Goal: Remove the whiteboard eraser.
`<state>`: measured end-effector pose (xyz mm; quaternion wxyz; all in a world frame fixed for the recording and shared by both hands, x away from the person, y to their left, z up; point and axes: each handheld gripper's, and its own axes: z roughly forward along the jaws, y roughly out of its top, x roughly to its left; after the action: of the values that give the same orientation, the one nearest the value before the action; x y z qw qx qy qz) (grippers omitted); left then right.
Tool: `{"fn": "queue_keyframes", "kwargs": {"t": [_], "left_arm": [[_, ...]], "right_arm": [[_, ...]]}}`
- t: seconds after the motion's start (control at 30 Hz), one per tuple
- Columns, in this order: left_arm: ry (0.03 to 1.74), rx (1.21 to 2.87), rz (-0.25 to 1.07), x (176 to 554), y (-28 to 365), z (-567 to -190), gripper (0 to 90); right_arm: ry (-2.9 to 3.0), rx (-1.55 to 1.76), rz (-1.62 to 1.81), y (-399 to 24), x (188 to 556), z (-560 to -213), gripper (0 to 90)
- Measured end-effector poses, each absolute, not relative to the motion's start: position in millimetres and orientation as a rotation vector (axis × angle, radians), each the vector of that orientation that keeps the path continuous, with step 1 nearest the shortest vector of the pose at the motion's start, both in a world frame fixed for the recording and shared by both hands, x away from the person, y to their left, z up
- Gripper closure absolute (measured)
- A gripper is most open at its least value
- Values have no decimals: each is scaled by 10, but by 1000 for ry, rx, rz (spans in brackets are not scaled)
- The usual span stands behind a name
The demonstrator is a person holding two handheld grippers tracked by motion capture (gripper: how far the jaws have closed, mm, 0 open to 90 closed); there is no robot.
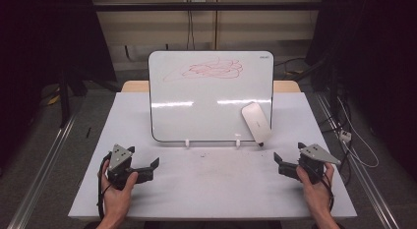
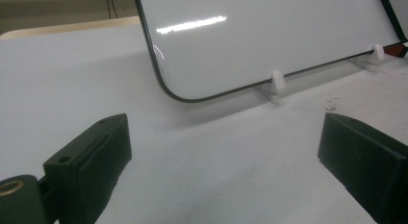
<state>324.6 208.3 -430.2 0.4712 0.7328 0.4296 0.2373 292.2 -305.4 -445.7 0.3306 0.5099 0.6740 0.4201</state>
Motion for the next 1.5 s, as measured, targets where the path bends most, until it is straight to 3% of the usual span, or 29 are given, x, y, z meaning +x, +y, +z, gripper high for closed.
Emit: {"fn": "queue_keyframes", "kwargs": {"t": [0.8, 1.5], "left_arm": [[1035, 1809, 582, 3236, 2099, -4297, 45], [1009, 1833, 569, 3242, 2072, -4312, 45]], "right_arm": [[1834, 1338, 1061, -2928, 2982, -4396, 70], [1921, 1235, 995, -2625, 3305, -4103, 66]]}}
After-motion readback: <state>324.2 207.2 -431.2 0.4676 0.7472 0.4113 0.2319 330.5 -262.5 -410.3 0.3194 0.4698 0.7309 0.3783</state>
